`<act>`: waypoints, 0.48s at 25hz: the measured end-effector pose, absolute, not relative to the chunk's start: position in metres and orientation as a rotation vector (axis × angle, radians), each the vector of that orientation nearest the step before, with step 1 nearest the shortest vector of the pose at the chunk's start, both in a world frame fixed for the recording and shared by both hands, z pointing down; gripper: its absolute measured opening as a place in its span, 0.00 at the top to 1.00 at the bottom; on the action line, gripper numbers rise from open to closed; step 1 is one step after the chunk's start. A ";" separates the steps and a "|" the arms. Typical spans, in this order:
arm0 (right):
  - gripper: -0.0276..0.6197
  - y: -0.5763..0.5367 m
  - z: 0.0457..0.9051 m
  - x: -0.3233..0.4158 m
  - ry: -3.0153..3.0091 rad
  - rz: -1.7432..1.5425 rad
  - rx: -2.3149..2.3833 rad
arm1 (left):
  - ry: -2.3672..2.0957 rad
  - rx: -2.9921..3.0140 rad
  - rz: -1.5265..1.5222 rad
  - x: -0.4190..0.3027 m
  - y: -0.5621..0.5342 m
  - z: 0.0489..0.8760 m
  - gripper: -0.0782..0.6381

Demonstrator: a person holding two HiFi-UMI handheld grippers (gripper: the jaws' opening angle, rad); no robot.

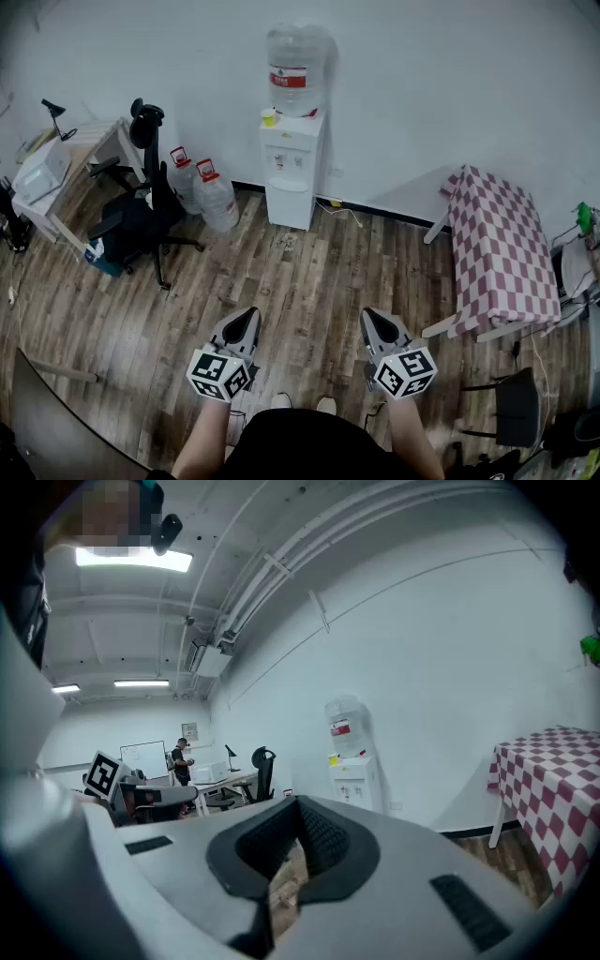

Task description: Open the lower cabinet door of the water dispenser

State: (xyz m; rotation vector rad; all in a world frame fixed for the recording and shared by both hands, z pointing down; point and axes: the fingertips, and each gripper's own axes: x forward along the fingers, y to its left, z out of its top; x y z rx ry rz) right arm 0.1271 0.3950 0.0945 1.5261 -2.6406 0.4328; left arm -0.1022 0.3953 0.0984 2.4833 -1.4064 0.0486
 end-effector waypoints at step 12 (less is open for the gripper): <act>0.93 0.391 0.090 0.107 -2.639 0.432 1.539 | -1.382 2.542 0.046 -0.114 0.384 0.087 0.88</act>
